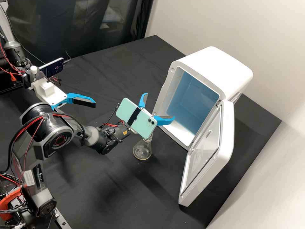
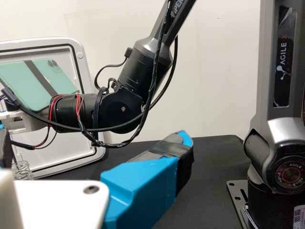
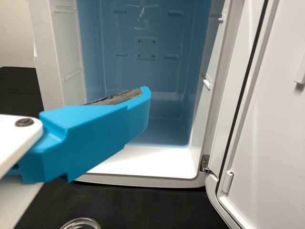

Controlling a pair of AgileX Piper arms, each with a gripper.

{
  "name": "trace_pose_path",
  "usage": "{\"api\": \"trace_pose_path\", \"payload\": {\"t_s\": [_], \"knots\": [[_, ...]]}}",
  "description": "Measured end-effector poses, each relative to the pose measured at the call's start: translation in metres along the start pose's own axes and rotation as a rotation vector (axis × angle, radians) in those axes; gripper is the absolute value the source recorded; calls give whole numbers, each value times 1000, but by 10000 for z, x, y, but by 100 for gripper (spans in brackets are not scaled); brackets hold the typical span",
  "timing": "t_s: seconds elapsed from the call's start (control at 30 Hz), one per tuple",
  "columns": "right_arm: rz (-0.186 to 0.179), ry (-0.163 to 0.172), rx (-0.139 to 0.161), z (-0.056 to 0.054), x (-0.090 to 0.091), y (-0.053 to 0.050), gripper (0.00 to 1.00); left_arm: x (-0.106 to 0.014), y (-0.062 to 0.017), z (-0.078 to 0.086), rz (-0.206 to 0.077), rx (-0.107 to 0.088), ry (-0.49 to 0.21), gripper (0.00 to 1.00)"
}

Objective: Place the flask in the incubator

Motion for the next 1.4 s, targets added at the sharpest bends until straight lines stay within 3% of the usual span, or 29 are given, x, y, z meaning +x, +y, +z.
{"api": "trace_pose_path", "payload": {"t_s": [0.47,0.77,0.83,0.97,1.13,1.4], "knots": [[0,0,0,0,0,0,100,-5,-6,-1,-3,0,0,100],[0,0,0,0,0,0,100,-276,-277,-140,-102,16,22,100],[0,0,0,0,0,0,100,-349,-321,-183,-120,2,29,100],[0,0,0,0,0,0,100,-478,-354,-288,-127,-22,49,100],[0,0,0,0,0,0,100,-602,-326,-411,-99,-49,79,100],[0,0,0,0,0,0,100,-781,-337,-560,-99,-58,104,100]]}}
